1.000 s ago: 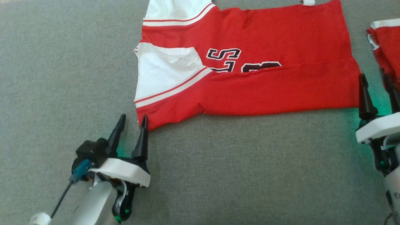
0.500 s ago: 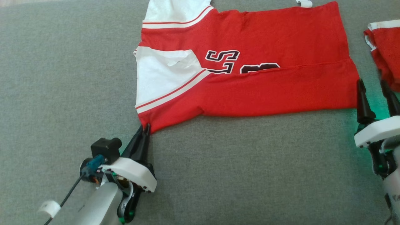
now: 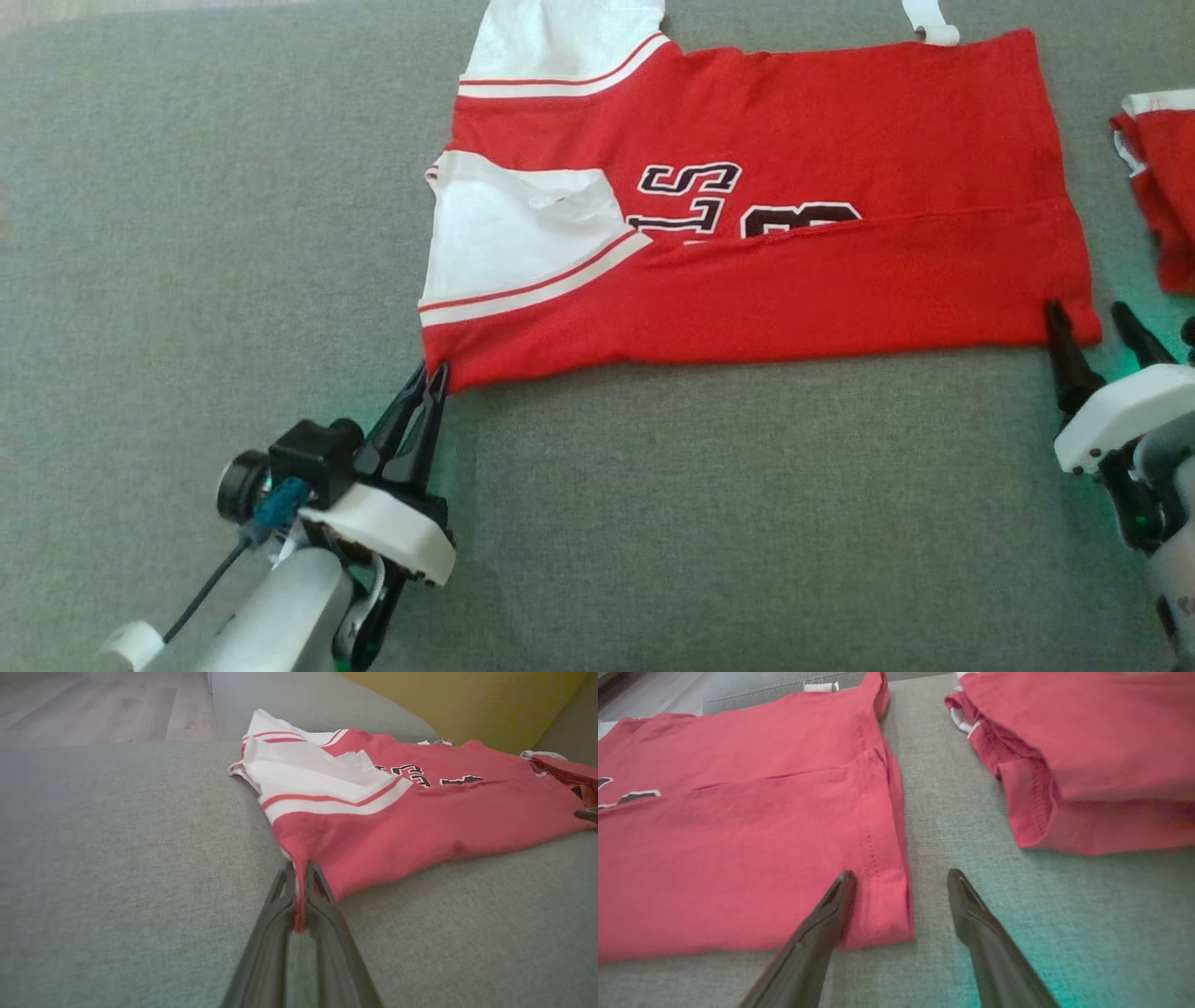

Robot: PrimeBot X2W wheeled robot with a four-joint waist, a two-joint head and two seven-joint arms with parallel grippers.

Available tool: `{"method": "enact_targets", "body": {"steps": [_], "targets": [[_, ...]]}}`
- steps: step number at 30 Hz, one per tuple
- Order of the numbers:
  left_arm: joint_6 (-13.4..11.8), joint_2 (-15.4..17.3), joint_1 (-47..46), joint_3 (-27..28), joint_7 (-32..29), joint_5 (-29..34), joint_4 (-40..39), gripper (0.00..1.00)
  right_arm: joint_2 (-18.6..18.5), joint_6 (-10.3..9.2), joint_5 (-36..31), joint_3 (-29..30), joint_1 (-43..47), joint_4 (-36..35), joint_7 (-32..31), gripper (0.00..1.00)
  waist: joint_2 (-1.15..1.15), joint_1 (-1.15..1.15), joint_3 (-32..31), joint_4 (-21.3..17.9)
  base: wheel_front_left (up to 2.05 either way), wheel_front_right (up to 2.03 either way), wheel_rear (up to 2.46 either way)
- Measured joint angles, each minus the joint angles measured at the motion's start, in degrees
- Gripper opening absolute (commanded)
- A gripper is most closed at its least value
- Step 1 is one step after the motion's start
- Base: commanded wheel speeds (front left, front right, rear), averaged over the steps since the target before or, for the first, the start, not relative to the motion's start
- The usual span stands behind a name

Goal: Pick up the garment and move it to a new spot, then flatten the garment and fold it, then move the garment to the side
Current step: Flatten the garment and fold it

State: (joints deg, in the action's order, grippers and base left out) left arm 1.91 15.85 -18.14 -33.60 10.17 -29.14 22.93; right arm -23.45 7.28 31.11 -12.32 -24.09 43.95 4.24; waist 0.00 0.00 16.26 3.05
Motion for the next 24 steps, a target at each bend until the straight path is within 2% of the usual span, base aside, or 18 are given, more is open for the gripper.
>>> {"method": "enact_targets", "body": {"steps": [1, 2, 3, 8, 13, 24], "targets": [[-0.2, 0.3, 0.0, 0.0, 0.0, 0.3, -0.6, 0.00, -0.3, 0.00, 0.7, -0.6, 0.0, -0.3, -0.9, 0.95, 0.00, 0.00, -0.1, 0.1, 0.00, 0.00, 0.00], [-0.2, 0.3, 0.0, 0.0, 0.0, 0.3, -0.6, 0.00, -0.3, 0.00, 0.7, -0.6, 0.0, -0.3, -0.9, 0.36, 0.00, 0.00, -0.1, 0.1, 0.00, 0.00, 0.00], [-0.4, 0.8, -0.1, -0.3, 0.0, 0.8, -1.7, 0.00, -1.1, 0.00, 2.4, -1.7, 0.0, -1.2, -2.8, 0.00, 0.00, 0.00, -0.2, 0.3, 0.00, 0.00, 0.00], [-1.0, 1.8, 0.1, -0.8, -1.0, 1.0, -3.8, 0.00, -2.4, 0.00, 4.2, -3.6, 0.8, -3.4, -3.6, 0.00, 0.00, 0.00, -1.1, 0.6, 0.00, 0.00, 0.00], [-2.0, 3.4, 4.1, -1.4, -2.7, 1.0, -7.8, 0.00, -5.1, 0.00, 6.7, -5.0, 5.6, -7.1, -3.8, 0.00, 0.00, 0.00, -3.3, 0.7, 0.00, 0.00, 0.00], [-7.3, 6.5, 19.4, -3.6, -7.2, -0.4, -19.3, 0.00, -10.4, 0.00, 9.7, -3.7, 20.0, -16.1, -4.4, 0.00, 0.00, -0.01, -8.7, 1.8, 0.00, 0.00, 0.00]]}}
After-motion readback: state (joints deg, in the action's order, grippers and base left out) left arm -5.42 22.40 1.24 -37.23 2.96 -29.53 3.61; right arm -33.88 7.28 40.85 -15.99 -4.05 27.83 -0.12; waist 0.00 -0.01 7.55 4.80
